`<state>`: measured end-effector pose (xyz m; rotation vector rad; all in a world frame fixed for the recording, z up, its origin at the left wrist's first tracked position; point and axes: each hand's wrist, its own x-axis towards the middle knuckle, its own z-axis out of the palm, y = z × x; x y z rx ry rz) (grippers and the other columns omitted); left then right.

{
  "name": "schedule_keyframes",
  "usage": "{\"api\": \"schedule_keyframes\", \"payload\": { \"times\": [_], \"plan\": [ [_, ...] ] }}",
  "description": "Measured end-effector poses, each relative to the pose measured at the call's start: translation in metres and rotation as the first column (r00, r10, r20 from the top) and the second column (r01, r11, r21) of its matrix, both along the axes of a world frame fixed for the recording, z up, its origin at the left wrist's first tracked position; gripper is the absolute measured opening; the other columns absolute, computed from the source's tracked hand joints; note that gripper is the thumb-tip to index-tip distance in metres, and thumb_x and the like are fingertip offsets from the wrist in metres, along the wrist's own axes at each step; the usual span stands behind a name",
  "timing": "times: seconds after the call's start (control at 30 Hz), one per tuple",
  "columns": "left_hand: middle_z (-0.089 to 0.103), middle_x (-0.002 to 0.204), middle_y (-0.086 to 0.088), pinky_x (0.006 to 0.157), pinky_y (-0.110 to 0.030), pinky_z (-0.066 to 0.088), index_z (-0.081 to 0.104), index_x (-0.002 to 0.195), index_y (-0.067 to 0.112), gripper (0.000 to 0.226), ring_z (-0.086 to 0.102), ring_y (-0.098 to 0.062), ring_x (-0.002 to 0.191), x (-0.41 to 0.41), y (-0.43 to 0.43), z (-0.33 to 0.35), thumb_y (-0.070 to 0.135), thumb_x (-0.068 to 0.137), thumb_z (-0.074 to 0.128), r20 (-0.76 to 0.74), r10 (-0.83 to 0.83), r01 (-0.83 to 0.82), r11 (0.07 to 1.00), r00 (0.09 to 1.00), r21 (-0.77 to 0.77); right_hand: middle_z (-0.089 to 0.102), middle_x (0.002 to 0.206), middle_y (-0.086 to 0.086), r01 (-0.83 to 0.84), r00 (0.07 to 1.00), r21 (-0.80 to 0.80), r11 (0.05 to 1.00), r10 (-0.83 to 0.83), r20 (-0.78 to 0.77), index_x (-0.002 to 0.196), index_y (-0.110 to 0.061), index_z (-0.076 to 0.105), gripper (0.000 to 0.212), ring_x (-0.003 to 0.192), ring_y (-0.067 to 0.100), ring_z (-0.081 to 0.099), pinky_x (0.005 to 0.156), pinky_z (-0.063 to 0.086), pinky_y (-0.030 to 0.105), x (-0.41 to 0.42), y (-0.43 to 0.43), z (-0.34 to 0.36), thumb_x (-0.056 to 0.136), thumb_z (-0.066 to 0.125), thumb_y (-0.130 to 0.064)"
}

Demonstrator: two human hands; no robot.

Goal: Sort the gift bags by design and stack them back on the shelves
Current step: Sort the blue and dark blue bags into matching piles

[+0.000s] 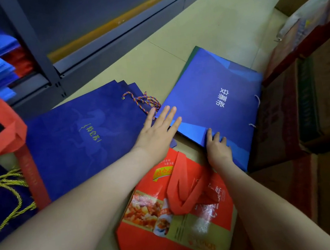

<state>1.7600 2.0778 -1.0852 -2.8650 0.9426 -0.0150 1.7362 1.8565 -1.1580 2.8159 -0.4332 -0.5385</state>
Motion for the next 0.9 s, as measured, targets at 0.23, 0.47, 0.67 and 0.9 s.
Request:
{"api": "schedule_keyframes", "payload": {
  "times": [0.23, 0.47, 0.67, 0.9],
  "plan": [
    [0.007, 0.159, -0.012, 0.117, -0.046, 0.008, 0.009, 0.152, 0.009, 0.066, 0.007, -0.025, 0.146, -0.003, 0.005, -0.019, 0.015, 0.090, 0.030, 0.233, 0.015, -0.025, 0.999, 0.972, 0.037, 0.025, 0.151, 0.022, 0.028, 0.994, -0.006, 1.000, -0.027, 0.105, 0.150, 0.000, 0.002, 0.067, 0.134, 0.042, 0.034, 0.095, 0.048, 0.044, -0.001, 0.003, 0.013, 0.095, 0.040, 0.000],
    [0.057, 0.133, -0.007, 0.104, -0.040, 0.038, 0.046, 0.135, 0.007, 0.050, 0.054, -0.021, 0.123, 0.017, -0.030, -0.018, 0.013, 0.089, 0.026, 0.523, -0.227, 0.283, 0.959, 0.822, -0.029, 0.070, 0.103, 0.017, -0.100, 0.940, 0.180, 0.979, 0.033, 0.341, 0.116, 0.000, 0.066, 0.049, 0.087, 0.035, 0.070, 0.060, 0.059, 0.039, -0.057, 0.066, 0.040, 0.079, 0.033, -0.005],
    [0.059, 0.059, -0.005, 0.053, -0.024, 0.048, 0.070, 0.067, 0.009, 0.033, 0.057, -0.020, 0.053, 0.004, -0.035, -0.031, 0.003, 0.071, 0.038, 0.323, -0.340, 0.342, 0.938, 0.883, 0.050, 0.067, 0.114, 0.015, -0.189, 0.907, 0.118, 0.975, 0.127, 0.402, 0.118, -0.002, 0.065, 0.053, 0.106, 0.031, 0.065, 0.082, 0.053, 0.049, -0.080, 0.080, 0.052, 0.076, 0.033, -0.007],
    [0.069, 0.074, -0.014, 0.067, -0.030, 0.055, 0.074, 0.083, 0.003, 0.036, 0.068, -0.027, 0.069, -0.018, -0.050, -0.032, 0.007, 0.077, 0.038, 0.327, -0.352, 0.385, 0.922, 0.877, -0.039, 0.029, 0.153, 0.016, -0.020, 0.972, 0.102, 0.995, -0.004, 0.235, 0.152, -0.014, 0.019, 0.058, 0.141, 0.035, 0.027, 0.105, 0.030, 0.060, -0.080, 0.063, 0.062, 0.097, 0.034, -0.006]
  ]
}}
